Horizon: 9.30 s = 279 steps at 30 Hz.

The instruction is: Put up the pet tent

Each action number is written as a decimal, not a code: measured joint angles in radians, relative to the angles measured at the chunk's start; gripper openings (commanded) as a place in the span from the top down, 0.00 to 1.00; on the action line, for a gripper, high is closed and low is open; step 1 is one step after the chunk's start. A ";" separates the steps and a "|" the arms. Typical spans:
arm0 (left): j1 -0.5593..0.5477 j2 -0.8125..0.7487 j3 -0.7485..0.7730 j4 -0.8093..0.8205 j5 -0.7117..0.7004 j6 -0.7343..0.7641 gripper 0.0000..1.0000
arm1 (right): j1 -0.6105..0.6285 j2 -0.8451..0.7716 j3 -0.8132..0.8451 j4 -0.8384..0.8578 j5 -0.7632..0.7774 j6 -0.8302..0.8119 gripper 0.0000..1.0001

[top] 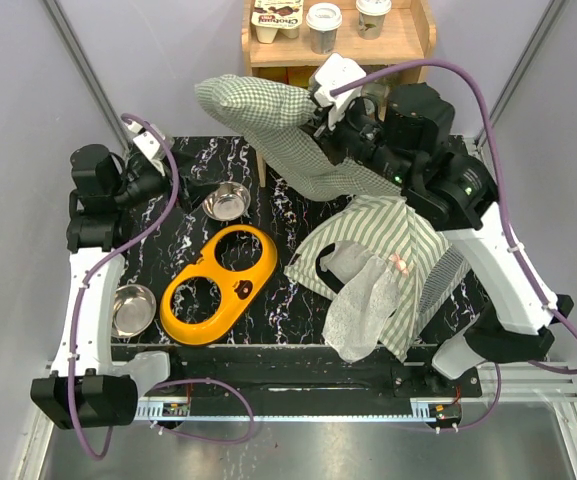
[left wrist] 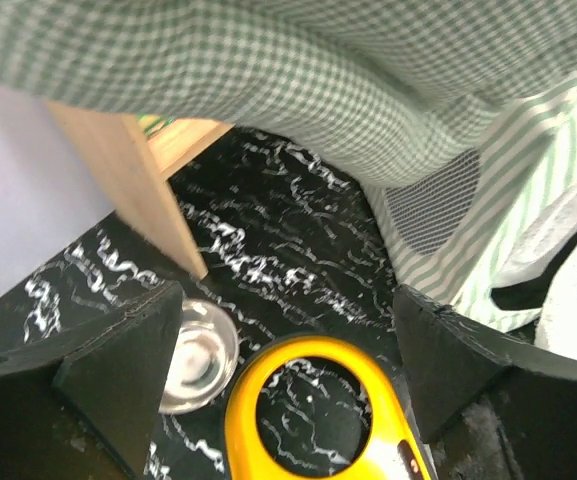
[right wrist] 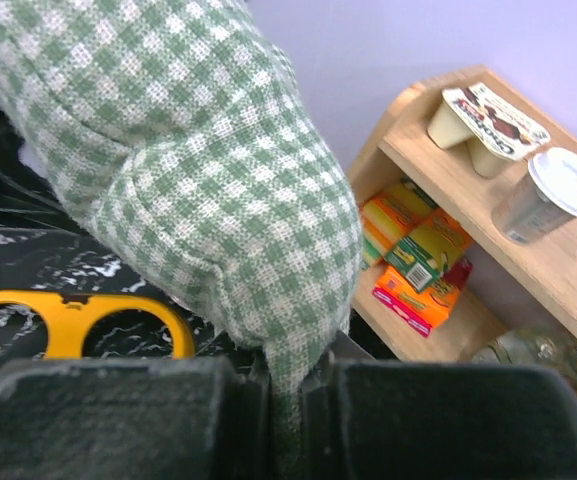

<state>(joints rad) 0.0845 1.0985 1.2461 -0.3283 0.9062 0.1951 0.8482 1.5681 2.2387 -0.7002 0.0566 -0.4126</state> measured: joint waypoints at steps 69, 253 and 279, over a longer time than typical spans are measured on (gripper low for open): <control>-0.047 -0.089 -0.129 -0.349 0.034 -0.566 1.00 | 0.145 0.426 -0.105 0.098 0.005 0.374 0.93; -0.096 -0.197 0.074 -0.486 -0.830 -0.100 1.00 | 0.017 -0.152 -0.549 0.085 -0.755 0.333 1.00; -0.085 -0.208 -0.013 -0.521 -0.477 -0.037 1.00 | 0.083 0.080 -0.750 0.182 -0.344 0.684 1.00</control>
<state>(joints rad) -0.0010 0.8906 1.2327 -0.8497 0.4294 0.1585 0.9310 1.6482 1.4883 -0.5186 -0.2871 0.2714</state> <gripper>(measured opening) 0.049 0.082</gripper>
